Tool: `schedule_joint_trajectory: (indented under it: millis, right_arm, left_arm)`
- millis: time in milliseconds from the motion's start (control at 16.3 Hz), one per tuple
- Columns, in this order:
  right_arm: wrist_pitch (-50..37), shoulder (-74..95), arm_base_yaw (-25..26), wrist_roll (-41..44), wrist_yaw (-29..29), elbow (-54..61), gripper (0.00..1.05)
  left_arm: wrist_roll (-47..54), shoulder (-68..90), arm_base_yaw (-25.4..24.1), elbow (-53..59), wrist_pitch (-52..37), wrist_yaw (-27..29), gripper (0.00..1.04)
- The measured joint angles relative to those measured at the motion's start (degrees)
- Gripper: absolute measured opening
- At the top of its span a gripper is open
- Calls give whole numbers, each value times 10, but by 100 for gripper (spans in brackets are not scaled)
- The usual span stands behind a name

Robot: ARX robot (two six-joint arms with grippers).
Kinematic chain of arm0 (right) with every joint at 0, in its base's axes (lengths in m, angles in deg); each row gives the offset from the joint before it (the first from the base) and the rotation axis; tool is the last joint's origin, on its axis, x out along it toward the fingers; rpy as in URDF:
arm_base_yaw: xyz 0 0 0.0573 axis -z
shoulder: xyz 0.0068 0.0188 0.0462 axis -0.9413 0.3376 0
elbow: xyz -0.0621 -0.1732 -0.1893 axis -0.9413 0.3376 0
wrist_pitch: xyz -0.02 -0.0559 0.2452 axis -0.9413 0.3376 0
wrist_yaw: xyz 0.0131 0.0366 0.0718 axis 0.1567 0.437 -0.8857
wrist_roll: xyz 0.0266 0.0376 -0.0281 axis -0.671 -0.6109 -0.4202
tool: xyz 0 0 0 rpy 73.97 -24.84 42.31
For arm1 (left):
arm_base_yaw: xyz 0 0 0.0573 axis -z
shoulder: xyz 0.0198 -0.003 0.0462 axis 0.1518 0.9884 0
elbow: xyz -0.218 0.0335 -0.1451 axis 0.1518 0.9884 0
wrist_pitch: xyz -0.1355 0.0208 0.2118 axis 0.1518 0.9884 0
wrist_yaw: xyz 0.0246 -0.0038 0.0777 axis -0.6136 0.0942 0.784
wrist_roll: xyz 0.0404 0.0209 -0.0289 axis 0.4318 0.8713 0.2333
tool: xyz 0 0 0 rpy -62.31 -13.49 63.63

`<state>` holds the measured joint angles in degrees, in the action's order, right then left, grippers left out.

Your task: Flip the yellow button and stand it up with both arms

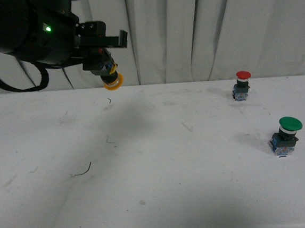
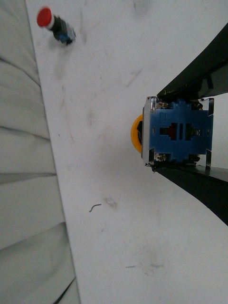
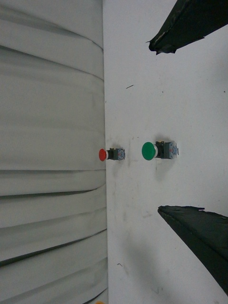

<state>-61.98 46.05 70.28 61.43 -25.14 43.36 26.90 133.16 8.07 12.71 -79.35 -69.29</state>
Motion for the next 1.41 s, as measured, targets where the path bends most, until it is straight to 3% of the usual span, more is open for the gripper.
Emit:
schedule_joint_trajectory:
  millis: [184,429,735,981,1103,1287,1409]
  right_arm:
    - [0,0,0,0,0,0,98]
    - [0,0,0,0,0,0,98]
    - [0,0,0,0,0,0,98]
    - [0,0,0,0,0,0,98]
    - [0,0,0,0,0,0,98]
    - [0,0,0,0,0,0,98]
    - [0,0,0,0,0,0,98]
  left_arm:
    - [0,-139,14,131,-31,-6,32]
    - [-19,-243,11,217,-53,-25,32]
    - [-162,-392,22,334,-108,-180,32]
    - [-196,-402,26,348,-130,-211,32]
    - [-250,-402,30,372,-185,-246,32]
    - [-356,-336,1,382,-344,-332,32]
    - [-398,-266,-18,363,-397,-347,32]
